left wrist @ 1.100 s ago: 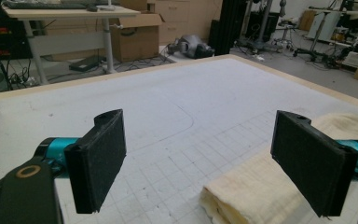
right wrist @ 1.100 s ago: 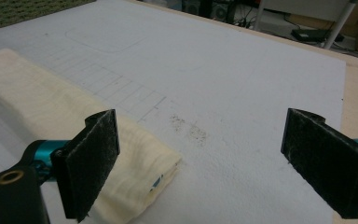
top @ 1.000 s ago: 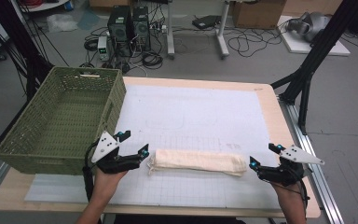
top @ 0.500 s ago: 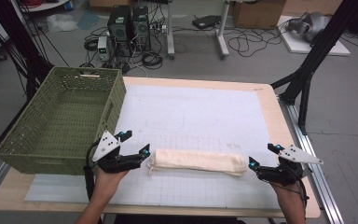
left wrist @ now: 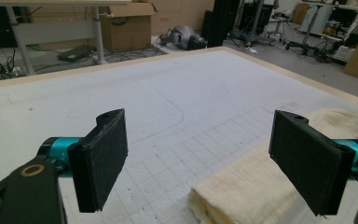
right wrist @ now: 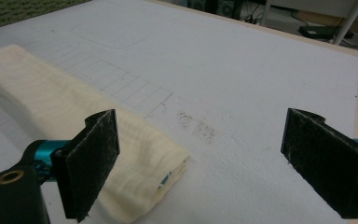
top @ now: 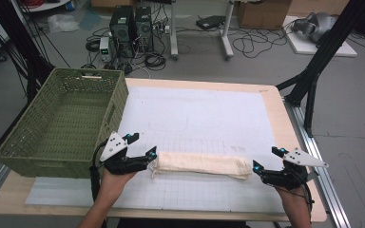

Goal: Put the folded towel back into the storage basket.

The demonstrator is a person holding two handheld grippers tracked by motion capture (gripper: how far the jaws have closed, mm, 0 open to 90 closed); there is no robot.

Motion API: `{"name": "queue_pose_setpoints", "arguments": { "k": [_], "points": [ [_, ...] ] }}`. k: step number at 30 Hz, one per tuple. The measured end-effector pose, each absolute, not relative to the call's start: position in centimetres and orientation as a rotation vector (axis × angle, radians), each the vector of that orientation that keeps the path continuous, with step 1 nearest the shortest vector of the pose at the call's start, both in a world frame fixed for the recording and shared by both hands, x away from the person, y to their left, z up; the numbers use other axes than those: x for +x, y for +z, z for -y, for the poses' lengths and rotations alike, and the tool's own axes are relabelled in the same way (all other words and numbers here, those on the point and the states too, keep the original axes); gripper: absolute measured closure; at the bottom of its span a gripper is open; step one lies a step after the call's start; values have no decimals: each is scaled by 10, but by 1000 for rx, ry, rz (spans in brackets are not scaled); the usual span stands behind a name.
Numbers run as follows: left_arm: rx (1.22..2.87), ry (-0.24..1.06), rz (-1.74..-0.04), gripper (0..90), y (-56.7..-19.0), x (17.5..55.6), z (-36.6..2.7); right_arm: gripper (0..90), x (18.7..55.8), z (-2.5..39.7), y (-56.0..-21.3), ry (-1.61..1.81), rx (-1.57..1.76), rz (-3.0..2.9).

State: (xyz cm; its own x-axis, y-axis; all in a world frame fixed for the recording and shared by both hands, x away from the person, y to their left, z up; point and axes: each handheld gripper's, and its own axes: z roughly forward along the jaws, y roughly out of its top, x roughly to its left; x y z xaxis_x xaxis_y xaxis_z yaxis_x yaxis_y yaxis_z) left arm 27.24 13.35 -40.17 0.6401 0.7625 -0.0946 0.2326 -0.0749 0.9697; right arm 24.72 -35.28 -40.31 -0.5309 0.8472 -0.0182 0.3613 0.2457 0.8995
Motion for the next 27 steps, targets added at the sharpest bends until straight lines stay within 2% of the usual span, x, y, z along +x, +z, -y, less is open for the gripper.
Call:
{"name": "queue_pose_setpoints", "arguments": {
  "k": [10, 20, 27],
  "points": [
    [1663, 504, -863, 209, -404, 274, -130, 105, 249, 341, -402, 1241, 1075, -2035],
    [1801, 390, -956, 315, -421, 290, -110, 105, 248, 340, -404, 1228, 1071, -2047],
    [1852, 345, -976, 346, -430, 292, -106, 105, 247, 341, -404, 1225, 1074, -2048]
  ]
}}
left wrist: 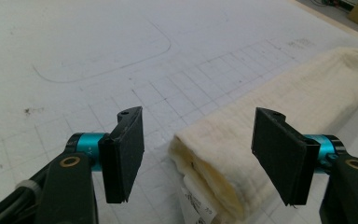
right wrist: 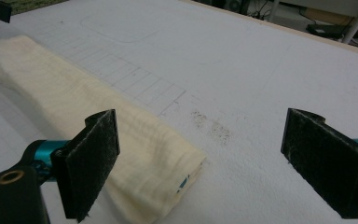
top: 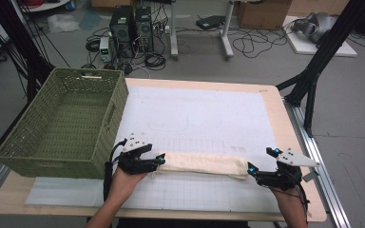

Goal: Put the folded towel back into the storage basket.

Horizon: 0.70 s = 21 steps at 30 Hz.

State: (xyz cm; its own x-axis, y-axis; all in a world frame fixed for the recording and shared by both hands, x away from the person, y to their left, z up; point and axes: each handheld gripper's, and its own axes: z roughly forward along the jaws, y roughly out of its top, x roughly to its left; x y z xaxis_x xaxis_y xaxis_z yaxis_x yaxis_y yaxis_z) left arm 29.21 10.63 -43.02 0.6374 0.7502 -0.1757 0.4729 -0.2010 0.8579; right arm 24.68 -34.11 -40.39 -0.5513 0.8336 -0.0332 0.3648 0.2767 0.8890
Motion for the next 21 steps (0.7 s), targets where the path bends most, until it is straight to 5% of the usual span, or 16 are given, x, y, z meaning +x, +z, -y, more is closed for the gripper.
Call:
{"name": "queue_pose_setpoints", "arguments": {
  "k": [21],
  "points": [
    [2000, 331, -1020, 440, -445, 289, -98, 105, 250, 338, -407, 1199, 1073, -2078]
  ]
}}
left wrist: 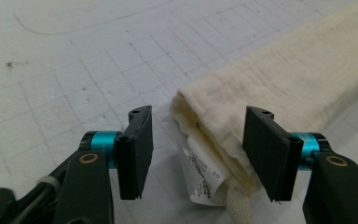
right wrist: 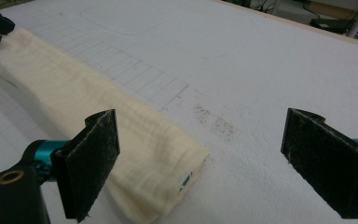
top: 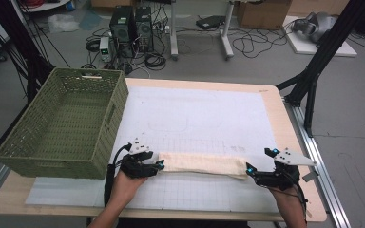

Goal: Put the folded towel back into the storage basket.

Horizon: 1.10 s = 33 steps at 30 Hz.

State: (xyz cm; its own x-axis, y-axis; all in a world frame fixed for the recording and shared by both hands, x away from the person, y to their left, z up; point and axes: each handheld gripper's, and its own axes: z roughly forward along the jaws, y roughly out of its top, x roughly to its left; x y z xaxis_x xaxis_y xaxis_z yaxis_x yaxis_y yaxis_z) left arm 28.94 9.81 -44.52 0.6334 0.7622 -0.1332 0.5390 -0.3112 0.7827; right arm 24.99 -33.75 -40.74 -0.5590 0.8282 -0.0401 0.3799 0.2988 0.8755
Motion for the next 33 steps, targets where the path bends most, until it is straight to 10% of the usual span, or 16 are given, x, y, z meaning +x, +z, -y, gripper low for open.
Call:
{"name": "queue_pose_setpoints", "arguments": {
  "k": [14, 33],
  "points": [
    [2026, 264, -941, 817, -450, 289, -93, 105, 256, 334, -418, 1113, 1150, -2156],
    [2018, 273, -935, 839, -449, 288, -94, 360, 263, 322, -436, 1088, 1232, -2285]
  ]
}}
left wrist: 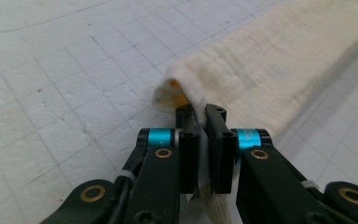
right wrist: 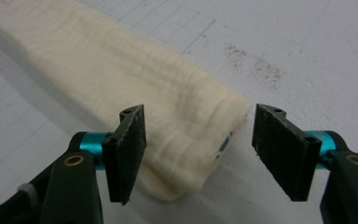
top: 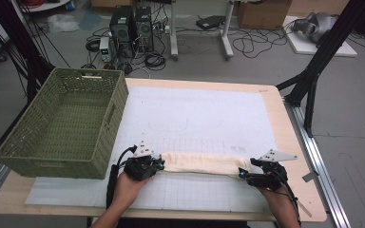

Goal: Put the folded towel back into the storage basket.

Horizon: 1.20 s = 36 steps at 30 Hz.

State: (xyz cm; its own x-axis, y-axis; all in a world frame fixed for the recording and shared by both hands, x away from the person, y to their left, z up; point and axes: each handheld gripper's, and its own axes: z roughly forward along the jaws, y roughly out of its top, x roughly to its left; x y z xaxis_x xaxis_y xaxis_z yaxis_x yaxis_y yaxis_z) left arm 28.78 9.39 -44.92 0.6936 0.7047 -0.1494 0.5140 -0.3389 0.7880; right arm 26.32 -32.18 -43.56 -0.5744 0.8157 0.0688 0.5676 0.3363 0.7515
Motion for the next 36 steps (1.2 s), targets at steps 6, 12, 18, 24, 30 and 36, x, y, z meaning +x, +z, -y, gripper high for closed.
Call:
{"name": "queue_pose_setpoints", "arguments": {
  "k": [6, 12, 18, 24, 30, 36],
  "points": [
    [2020, 280, -931, 839, -449, 287, -93, 421, 266, 320, -442, 1037, 1248, -2342],
    [2021, 286, -930, 840, -449, 287, -93, 528, 268, 319, -443, 1056, 1272, -2362],
    [2025, 291, -925, 840, -449, 286, -93, 737, 267, 316, -443, 1079, 1245, -2401],
    [2026, 293, -920, 842, -449, 286, -93, 804, 268, 315, -441, 1090, 1250, -2427],
    [1993, 309, -917, 845, -444, 286, -98, 813, 268, 316, -438, 1093, 1214, -2428],
    [1956, 323, -906, 845, -438, 284, -102, 815, 267, 318, -431, 1163, 1192, -2384]
  ]
}}
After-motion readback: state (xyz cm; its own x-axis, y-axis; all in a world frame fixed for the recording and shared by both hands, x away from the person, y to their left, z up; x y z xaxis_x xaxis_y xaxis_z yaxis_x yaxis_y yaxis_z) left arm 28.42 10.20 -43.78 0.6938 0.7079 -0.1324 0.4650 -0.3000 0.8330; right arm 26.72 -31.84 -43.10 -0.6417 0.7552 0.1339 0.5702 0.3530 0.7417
